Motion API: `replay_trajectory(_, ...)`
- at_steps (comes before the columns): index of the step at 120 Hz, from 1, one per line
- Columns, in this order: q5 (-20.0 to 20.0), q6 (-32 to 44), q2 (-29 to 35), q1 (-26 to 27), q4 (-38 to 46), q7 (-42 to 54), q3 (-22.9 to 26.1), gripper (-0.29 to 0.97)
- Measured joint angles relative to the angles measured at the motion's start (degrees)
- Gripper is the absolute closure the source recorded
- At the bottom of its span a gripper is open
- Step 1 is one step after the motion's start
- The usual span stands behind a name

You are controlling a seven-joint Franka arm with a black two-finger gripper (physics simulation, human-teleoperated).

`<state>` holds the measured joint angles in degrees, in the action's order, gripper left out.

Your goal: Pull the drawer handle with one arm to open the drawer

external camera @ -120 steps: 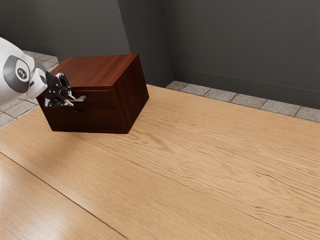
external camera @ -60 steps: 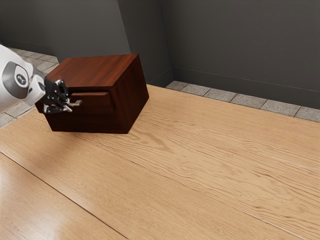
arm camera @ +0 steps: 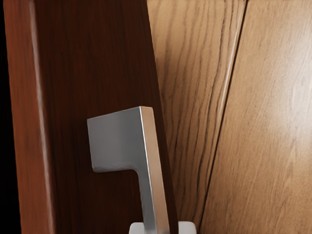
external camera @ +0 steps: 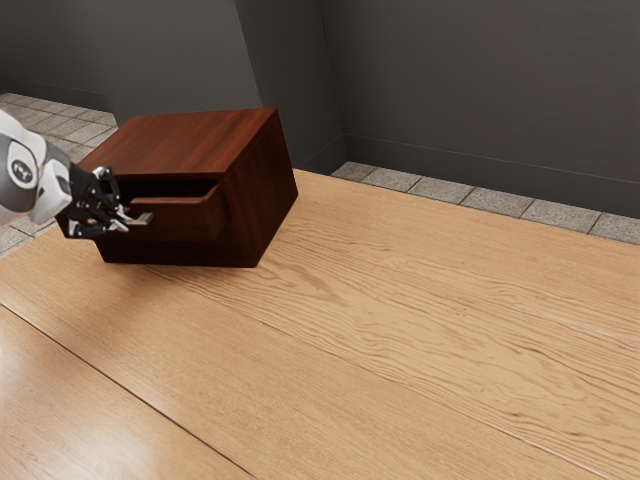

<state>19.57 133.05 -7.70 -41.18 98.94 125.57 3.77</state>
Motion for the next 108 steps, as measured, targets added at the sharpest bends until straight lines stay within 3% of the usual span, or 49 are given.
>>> replay_trajectory(108,-0.29,5.16,14.16,0.93,17.41,1.49,-2.2,0.78)
